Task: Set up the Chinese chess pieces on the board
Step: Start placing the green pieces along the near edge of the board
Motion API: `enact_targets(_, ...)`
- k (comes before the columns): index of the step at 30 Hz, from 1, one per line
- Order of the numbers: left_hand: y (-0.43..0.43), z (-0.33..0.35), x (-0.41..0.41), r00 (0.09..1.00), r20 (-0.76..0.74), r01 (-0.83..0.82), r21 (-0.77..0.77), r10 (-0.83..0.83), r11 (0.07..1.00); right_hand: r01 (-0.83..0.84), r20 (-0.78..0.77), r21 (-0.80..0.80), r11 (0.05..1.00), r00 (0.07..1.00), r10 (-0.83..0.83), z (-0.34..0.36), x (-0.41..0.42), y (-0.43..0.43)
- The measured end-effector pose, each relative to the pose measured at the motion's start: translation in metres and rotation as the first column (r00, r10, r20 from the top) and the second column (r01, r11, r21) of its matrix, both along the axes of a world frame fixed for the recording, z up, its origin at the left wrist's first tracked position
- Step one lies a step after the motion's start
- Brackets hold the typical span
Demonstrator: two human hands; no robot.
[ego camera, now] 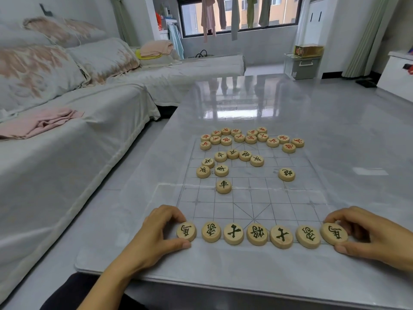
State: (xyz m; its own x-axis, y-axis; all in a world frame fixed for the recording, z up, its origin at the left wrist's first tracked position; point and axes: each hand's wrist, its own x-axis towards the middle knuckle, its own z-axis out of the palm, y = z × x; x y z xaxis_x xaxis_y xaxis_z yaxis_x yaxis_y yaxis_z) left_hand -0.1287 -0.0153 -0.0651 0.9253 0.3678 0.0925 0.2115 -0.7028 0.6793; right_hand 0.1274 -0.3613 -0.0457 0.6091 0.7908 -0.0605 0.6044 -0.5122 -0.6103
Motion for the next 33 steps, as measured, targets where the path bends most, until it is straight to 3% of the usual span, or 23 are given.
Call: enact_targets(33, -0.002, 0.003, 0.001, 0.999, 0.022, 0.032, -0.002, -0.032, 0.999, -0.076, -0.126, -0.048, 0.996, 0.990, 0.070, 0.012, -0.008, 0.001)
